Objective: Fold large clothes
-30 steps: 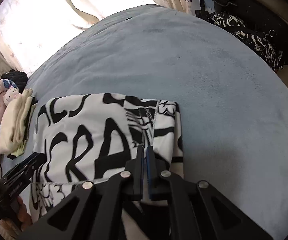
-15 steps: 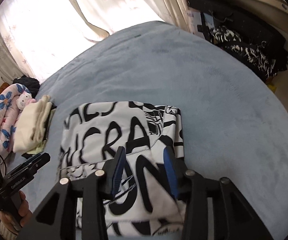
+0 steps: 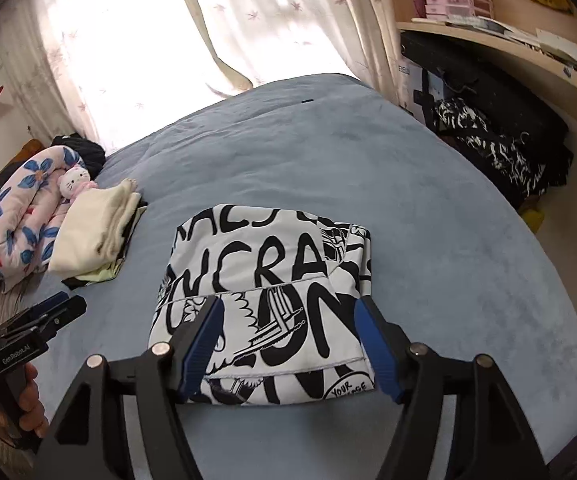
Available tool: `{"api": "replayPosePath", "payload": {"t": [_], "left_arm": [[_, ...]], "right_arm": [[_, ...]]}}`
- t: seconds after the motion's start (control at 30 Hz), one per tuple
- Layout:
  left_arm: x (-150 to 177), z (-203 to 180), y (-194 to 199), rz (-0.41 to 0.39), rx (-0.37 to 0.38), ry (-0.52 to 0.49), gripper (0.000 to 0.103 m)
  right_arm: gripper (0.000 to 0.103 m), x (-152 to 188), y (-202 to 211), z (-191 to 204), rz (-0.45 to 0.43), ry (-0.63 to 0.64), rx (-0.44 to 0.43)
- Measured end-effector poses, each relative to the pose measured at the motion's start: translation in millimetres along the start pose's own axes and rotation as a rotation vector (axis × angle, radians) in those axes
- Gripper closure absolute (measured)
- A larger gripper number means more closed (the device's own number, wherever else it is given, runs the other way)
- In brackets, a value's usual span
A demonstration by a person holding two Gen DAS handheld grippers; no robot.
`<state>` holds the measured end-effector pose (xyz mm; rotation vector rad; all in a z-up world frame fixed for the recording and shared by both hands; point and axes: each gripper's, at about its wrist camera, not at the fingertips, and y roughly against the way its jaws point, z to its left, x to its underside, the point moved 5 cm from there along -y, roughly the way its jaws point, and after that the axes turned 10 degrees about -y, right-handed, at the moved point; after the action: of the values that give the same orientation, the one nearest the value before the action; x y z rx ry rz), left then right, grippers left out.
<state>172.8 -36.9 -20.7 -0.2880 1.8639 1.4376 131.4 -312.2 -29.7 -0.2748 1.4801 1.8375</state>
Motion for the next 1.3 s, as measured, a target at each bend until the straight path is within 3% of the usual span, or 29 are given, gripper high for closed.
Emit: {"api": "replayPosePath", "payload": {"t": [0.13, 0.3, 0.33, 0.4, 0.5, 0.73, 0.87, 0.93, 1.07, 1.17, 1.3], "left_arm": [[3.4, -6.4, 4.2, 0.046, 0.02, -0.016, 0.031], [5.8, -1.1, -3.0, 0.11, 0.064, 0.049, 0.029], [5.7, 1.4, -6.9, 0.133, 0.078, 0.061, 0.027], [6.7, 5.3, -15.9, 0.18, 0.095, 0.082, 0.01], [9.4, 10.5, -32.3, 0.242, 0.14, 0.11, 0.009], [25.9, 15.8, -84.7, 0.355, 0.272, 0.175, 0.009], [39.5, 18.1, -119.3, 0.399, 0.309, 0.205, 0.009], [47.1, 19.9, -136.9, 0.423, 0.332, 0.223, 0.009], [58.3, 21.7, -166.9, 0.445, 0.354, 0.233, 0.009], [62.6, 23.1, -183.7, 0.441, 0.365, 0.241, 0.008], [68.7, 23.5, -205.3, 0.417, 0.441, 0.295, 0.002]], "right_arm": [[0.029, -0.7, 11.7, 8.8, 0.006, 0.048, 0.001], [0.018, -5.6, 16.1, 14.9, 0.054, 0.078, -0.008], [0.016, -7.8, 14.9, 14.4, 0.076, 0.078, -0.018], [0.011, -11.5, 12.3, 12.0, 0.098, 0.079, -0.021], [0.01, -16.9, 0.0, 3.8, 0.143, 0.071, -0.015], [0.005, -12.8, -63.0, -30.4, 0.328, 0.033, -0.036], [0.005, -2.6, -101.8, -53.3, 0.439, -0.057, -0.122], [0.005, 2.7, -124.9, -67.0, 0.491, -0.082, -0.126], [0.005, 11.6, -156.5, -84.6, 0.528, -0.057, -0.124], [0.005, 17.5, -176.5, -90.6, 0.564, -0.065, -0.187], [0.004, 26.6, -206.5, -95.5, 0.613, -0.125, -0.318]]}}
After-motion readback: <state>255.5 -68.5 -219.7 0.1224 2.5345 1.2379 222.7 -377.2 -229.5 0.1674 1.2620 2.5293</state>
